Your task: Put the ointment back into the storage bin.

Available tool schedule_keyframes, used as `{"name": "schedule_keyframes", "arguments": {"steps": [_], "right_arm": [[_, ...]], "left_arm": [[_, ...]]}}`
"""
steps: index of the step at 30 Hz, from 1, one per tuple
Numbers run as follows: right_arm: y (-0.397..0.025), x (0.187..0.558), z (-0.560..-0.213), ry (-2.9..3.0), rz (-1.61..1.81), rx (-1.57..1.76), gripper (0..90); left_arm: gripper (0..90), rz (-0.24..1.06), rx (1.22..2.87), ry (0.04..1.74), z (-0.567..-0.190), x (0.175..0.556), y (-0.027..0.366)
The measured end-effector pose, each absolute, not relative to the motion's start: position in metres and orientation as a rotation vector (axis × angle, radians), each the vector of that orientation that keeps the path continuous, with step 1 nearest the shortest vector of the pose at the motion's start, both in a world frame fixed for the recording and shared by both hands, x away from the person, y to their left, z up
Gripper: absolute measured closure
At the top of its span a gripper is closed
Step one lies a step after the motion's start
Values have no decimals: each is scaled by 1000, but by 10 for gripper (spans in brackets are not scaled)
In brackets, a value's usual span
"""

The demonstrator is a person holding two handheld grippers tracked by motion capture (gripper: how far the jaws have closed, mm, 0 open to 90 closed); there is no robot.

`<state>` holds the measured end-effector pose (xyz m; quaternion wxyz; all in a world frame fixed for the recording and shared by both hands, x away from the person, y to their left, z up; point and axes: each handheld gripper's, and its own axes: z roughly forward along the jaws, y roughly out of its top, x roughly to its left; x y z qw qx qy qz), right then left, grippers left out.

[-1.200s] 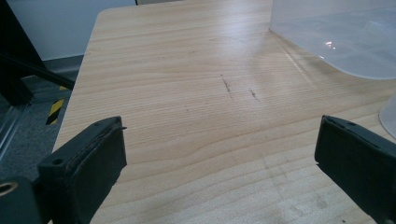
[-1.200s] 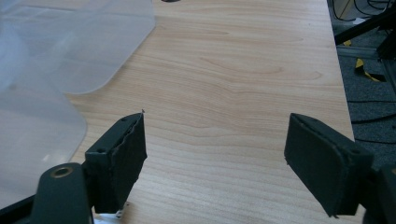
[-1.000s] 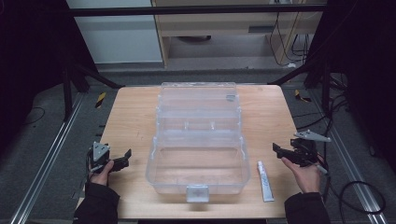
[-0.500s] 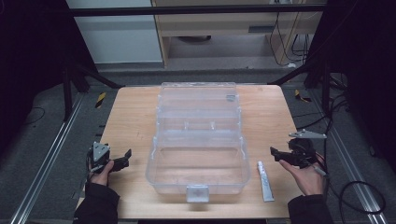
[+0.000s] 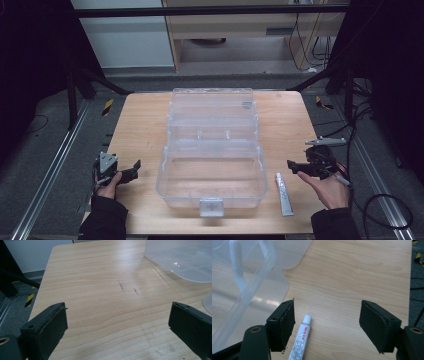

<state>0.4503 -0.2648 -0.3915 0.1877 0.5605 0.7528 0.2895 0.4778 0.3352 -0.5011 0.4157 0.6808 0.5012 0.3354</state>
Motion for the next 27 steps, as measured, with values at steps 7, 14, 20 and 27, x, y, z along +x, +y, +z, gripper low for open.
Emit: {"name": "schedule_keyframes", "arguments": {"steps": [7,14,20,27], "right_arm": [[-255,451,-395,2193,742,1605,332],[-249,452,-401,2259,680,1644,359],[-245,452,-408,2289,662,1691,381],[-240,453,-414,2318,616,1703,407]], "left_arm": [[15,841,1711,1259,-501,478,335],[15,841,1710,1260,-501,478,335],[15,840,1710,1260,-501,478,335],[15,839,1710,1260,-501,478,336]]}}
